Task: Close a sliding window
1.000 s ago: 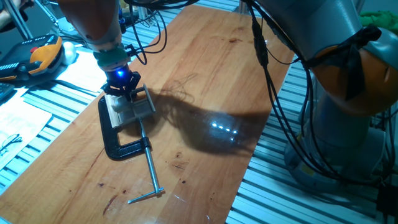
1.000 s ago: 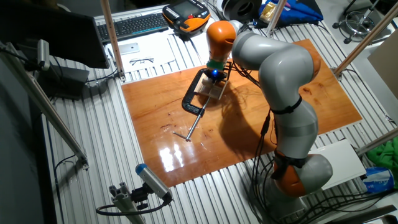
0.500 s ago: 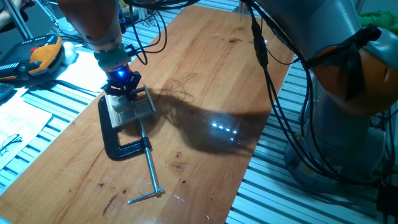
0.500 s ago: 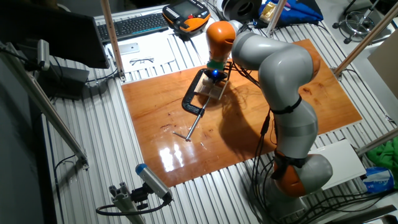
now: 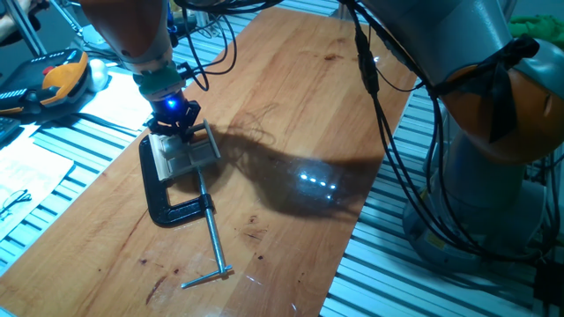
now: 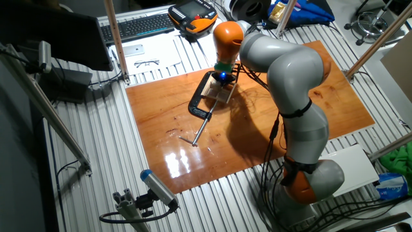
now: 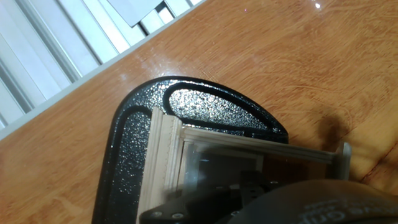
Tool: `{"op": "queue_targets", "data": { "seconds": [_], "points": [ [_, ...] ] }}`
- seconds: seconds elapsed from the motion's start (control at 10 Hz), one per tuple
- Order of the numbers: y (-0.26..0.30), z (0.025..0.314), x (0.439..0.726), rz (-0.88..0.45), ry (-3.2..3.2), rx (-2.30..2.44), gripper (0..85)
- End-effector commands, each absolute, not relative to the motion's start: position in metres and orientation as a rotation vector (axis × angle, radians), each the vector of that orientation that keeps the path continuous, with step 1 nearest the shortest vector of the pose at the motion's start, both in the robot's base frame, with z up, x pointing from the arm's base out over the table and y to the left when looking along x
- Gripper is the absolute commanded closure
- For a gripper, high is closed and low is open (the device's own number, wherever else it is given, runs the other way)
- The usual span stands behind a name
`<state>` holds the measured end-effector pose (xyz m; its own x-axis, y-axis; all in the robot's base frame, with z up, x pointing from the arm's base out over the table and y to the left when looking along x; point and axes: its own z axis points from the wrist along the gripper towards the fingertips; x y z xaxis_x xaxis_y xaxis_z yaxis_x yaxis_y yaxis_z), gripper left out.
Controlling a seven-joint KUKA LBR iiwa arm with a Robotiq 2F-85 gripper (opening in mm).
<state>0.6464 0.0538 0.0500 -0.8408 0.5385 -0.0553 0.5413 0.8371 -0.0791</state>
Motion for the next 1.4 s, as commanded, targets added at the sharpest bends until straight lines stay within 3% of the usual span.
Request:
{"op": "queue_targets", "data": {
  "seconds": [0.0, 1.3],
  "points": [
    [0.0537, 0.0504, 0.6463, -0.143, 2.982, 0.874, 85.0],
    [0.0511, 0.0507, 0.6436, -0.152, 2.991, 0.872, 85.0]
  ]
}}
